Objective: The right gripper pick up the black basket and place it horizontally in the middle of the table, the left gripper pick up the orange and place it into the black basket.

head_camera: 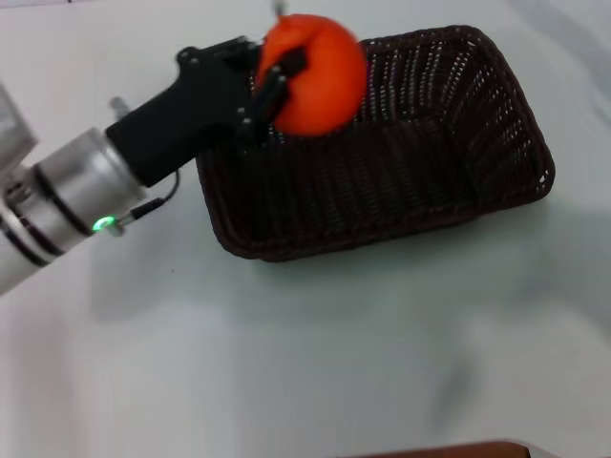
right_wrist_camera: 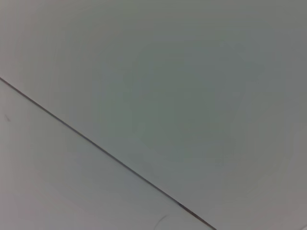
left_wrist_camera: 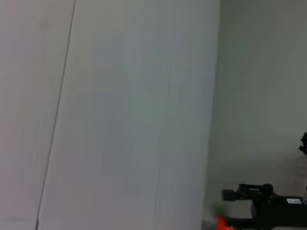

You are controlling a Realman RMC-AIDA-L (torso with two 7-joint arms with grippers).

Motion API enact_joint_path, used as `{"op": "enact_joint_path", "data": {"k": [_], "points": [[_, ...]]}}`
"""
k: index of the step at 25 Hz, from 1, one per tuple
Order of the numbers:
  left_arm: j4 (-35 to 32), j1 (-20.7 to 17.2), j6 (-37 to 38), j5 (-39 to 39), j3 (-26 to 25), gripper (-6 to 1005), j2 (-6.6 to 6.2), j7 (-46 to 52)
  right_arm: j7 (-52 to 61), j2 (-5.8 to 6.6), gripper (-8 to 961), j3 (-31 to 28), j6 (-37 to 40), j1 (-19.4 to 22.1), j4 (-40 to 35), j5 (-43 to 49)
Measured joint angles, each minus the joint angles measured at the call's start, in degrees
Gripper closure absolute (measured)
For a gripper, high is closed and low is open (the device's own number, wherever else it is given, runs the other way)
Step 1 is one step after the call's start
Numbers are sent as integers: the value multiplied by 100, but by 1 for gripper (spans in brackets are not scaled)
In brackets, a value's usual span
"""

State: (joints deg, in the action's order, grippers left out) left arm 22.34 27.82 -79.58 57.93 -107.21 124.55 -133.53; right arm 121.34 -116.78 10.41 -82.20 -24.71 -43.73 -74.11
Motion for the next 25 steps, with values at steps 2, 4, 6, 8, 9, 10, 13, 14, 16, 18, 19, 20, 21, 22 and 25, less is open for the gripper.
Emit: {"op": "enact_joint_path", "data": {"k": [2,4,6,8,9,10,13,14,16,18,19,20,21,22,25], "points": [[-336,184,-8,-172,13,845,0,-3,-43,-16,217,0,5,-5,2,0],[-449,181,4,-289,23,787,1,-26,-103,-22,217,-1,5,-7,23,1],[-438,63,18,-348,4,729,2,-33,-190,-22,217,-5,5,-2,46,-2],[-356,-123,28,-364,-71,666,-6,-41,-343,-21,217,-7,10,5,94,-34],[-331,-180,31,-368,-103,631,-9,-49,-472,-18,217,-10,18,8,165,-82],[-303,-273,30,-370,-154,597,-12,-76,-573,-13,217,-14,30,10,221,-127],[-289,-477,10,-375,-321,493,-16,-246,-1047,16,216,-25,58,39,496,-447],[-288,-541,3,-380,-431,459,-15,-300,-1339,10,216,-34,58,49,632,-652],[-313,-733,-4,-452,-854,381,-8,-388,-1919,-28,216,-75,59,63,845,-985],[-409,-912,-23,-649,-1382,304,1,-490,-2707,-110,216,-181,60,70,1116,-1340],[-482,-981,-44,-776,-1593,265,1,-585,-3147,-151,216,-243,60,71,1267,-1506],[-563,-1055,-62,-916,-1811,226,-6,-715,-3570,-186,216,-302,62,71,1441,-1658],[-621,-1110,-84,-1025,-1980,202,-11,-842,-3949,-212,216,-342,64,71,1596,-1786],[-676,-1185,-97,-1152,-2186,178,-14,-1001,-4384,-228,216,-386,66,66,1804,-1933],[-844,-1329,-134,-1378,-2769,106,-15,-1237,-5542,-246,216,-448,68,40,2395,-2257]]}}
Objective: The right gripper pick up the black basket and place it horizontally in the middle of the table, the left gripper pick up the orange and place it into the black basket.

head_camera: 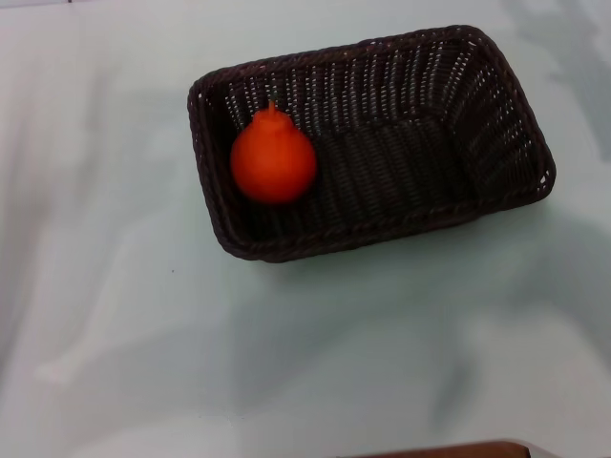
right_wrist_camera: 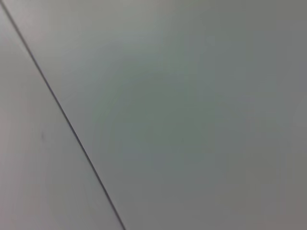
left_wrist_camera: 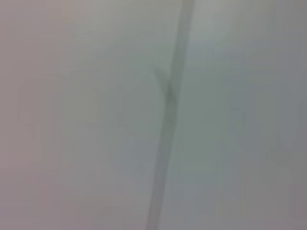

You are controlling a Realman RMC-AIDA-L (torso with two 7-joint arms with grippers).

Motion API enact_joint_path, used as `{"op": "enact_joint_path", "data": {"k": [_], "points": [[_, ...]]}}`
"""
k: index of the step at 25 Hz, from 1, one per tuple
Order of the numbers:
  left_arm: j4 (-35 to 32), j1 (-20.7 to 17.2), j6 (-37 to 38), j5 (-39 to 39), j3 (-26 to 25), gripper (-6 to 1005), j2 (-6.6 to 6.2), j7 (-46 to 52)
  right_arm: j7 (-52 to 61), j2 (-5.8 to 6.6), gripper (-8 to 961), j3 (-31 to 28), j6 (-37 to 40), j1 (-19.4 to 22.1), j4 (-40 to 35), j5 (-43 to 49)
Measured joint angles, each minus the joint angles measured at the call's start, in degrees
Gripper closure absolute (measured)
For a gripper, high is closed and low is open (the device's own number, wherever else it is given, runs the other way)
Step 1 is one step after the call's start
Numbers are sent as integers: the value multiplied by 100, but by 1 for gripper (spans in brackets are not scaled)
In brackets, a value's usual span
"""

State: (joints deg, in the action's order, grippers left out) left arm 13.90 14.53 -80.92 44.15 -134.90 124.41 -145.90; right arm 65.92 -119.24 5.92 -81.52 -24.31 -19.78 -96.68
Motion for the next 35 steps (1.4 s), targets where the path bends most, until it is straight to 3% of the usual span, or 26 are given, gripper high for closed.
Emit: {"op": "enact_joint_path", "data": {"k": [5,11,35], "points": [[-295,-87,-140,-41,-613,106,-8,-41,-1306,-17,216,-82,1,-30,688,-132],[-605,-108,-194,-46,-758,106,9,-252,-2230,-27,216,-343,8,-59,1170,-141],[-766,-148,-329,-47,-756,105,14,-272,-2439,-29,215,-540,253,-321,1239,-149]]}}
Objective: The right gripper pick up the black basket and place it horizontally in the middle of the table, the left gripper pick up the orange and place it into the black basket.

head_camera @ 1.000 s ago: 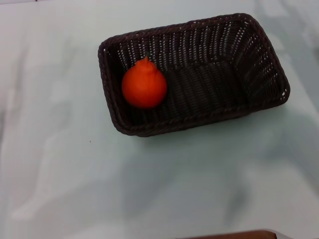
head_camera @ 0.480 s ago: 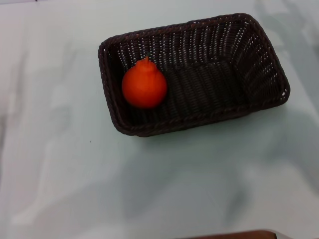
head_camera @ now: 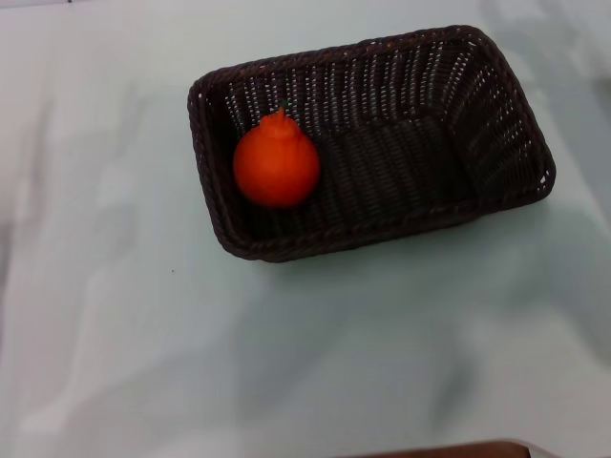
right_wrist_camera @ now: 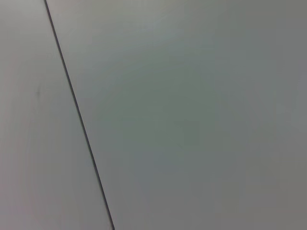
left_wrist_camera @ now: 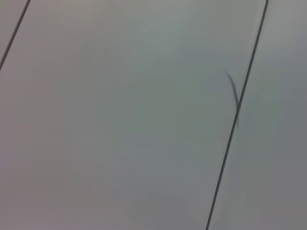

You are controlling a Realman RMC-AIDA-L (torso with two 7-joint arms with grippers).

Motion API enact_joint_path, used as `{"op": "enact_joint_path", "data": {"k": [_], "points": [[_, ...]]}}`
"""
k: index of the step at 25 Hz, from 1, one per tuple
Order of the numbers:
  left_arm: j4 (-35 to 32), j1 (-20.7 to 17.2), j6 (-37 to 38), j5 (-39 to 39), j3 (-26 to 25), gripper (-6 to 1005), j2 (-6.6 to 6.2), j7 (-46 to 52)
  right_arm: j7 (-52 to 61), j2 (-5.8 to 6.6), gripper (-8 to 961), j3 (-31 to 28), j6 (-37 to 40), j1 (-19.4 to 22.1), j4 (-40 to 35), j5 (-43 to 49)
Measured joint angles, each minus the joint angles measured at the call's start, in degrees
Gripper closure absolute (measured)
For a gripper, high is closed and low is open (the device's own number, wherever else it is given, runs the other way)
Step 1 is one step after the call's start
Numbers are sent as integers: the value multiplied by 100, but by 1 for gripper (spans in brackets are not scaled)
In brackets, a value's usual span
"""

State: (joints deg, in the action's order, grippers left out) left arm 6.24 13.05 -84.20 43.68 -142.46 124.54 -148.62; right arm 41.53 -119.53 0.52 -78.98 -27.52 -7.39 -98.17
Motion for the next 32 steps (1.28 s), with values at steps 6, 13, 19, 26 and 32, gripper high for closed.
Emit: {"op": "enact_joint_path", "data": {"k": [6,13,19,26,32], "points": [[0,-37,0,9,-1,105,0,0,-3,0,216,0,23,-39,13,0],[-6,-45,0,12,8,104,-4,0,-5,0,220,22,53,-51,19,0],[-9,-42,1,3,1,104,-9,-8,-5,0,220,7,36,-55,19,0],[-9,-30,1,0,0,106,-9,-85,-31,0,220,0,61,-112,19,0],[-9,-30,1,2,12,105,-9,-242,-102,0,220,0,115,-169,19,0]]}}
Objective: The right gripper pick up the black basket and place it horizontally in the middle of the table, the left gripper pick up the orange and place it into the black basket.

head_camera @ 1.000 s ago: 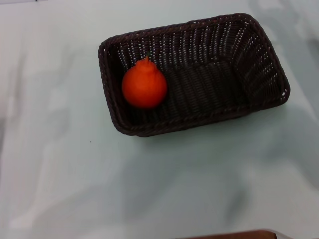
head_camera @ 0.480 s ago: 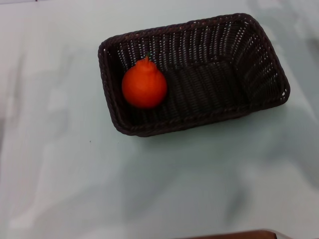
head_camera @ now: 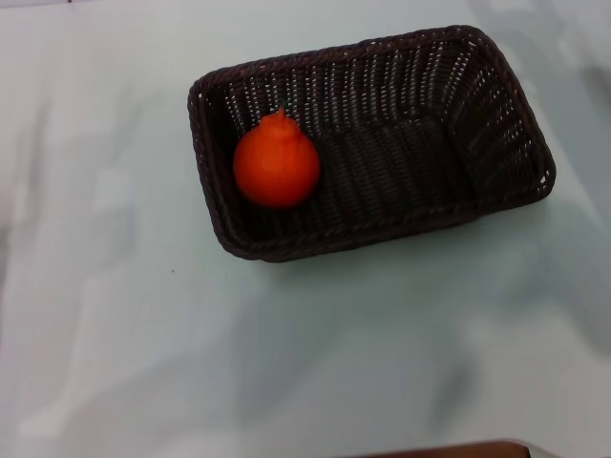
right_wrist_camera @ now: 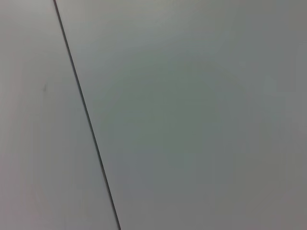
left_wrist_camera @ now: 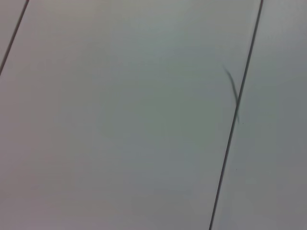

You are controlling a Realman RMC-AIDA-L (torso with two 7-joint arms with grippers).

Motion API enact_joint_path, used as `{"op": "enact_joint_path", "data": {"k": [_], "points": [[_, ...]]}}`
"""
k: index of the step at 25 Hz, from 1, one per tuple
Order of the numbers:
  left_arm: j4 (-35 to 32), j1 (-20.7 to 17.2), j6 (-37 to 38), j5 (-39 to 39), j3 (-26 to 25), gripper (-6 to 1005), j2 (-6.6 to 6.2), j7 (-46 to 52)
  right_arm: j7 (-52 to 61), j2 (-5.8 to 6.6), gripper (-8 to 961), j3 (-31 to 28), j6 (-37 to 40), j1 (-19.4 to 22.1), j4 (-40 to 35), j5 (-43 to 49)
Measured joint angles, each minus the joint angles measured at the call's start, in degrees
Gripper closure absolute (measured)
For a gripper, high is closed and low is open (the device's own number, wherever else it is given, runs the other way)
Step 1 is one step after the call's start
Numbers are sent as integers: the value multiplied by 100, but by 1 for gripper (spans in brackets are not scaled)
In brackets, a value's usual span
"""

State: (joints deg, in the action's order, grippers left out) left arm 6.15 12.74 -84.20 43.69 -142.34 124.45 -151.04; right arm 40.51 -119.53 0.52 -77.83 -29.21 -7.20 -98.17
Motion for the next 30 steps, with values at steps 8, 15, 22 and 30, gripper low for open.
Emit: {"op": "enact_joint_path", "data": {"k": [8,15,22,30], "points": [[-147,47,-120,49,27,105,14,-831,-3,0,220,0,88,-30,0,0],[-263,82,-226,52,31,104,18,-1238,-19,0,220,-15,94,-40,0,0],[-341,119,-281,31,25,106,17,-1209,-34,0,220,-42,100,-42,0,0],[-373,138,-290,10,16,106,19,-1185,-34,0,220,-52,226,-48,0,0]]}}
